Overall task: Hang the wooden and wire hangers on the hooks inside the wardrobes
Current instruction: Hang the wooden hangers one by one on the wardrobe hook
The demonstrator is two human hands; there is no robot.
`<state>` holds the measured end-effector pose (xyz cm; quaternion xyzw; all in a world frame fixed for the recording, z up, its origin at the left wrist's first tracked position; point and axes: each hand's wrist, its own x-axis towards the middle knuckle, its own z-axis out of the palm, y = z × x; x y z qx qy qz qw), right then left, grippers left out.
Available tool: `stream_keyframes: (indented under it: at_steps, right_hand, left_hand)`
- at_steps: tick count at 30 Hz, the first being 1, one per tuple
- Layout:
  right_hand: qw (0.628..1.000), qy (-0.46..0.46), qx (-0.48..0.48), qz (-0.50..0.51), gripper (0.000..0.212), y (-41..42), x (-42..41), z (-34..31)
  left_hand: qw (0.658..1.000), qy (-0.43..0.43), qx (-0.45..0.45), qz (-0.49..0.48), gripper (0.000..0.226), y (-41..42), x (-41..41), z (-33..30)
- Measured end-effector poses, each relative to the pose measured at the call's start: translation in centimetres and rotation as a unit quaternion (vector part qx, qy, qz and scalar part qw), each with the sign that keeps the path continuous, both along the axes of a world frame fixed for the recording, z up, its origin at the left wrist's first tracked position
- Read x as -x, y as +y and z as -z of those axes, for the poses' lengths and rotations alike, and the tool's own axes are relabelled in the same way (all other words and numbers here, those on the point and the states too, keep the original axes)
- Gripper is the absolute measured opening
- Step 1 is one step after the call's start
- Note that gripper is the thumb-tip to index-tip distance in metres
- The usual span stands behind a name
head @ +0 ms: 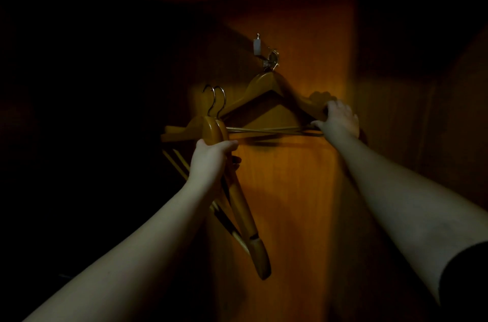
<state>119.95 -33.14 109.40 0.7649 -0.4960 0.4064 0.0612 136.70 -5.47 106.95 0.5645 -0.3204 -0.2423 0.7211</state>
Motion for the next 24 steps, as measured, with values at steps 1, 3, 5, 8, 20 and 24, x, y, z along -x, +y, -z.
stream_keyframes:
  at_steps: [1, 3, 5, 8, 20, 24]
  right_hand:
    - [1.000, 0.005, -0.004, 0.002, 0.057, 0.1, 0.0, -0.1]
    - [1.000, 0.020, -0.007, 0.010, 0.059, 0.3, 0.0, -0.3]
    - [0.999, 0.035, -0.011, 0.018, 0.060, 0.4, -0.1, -0.3]
    - [0.999, 0.042, -0.023, 0.022, 0.064, 0.8, 0.0, -0.2]
    - [0.854, -0.148, -0.311, -0.390, 0.012, 15.9, -2.0, 8.7]
    - [0.751, -0.168, -0.444, -0.460, 0.028, 19.6, -3.0, 13.5]
  left_hand:
    - [1.000, 0.001, 0.001, 0.001, 0.055, 0.1, 0.0, 0.0]
    - [1.000, 0.003, -0.002, 0.005, 0.051, 0.2, 0.0, 0.1]
    - [1.000, 0.003, -0.007, 0.006, 0.059, 0.3, 0.1, 0.1]
    - [1.000, 0.003, -0.007, 0.012, 0.077, 0.5, 0.2, 0.2]
    - [0.999, -0.009, -0.048, 0.013, 0.078, 0.8, 0.1, 2.9]
    - [0.998, -0.006, -0.055, 0.010, 0.052, 0.8, 0.4, 3.9]
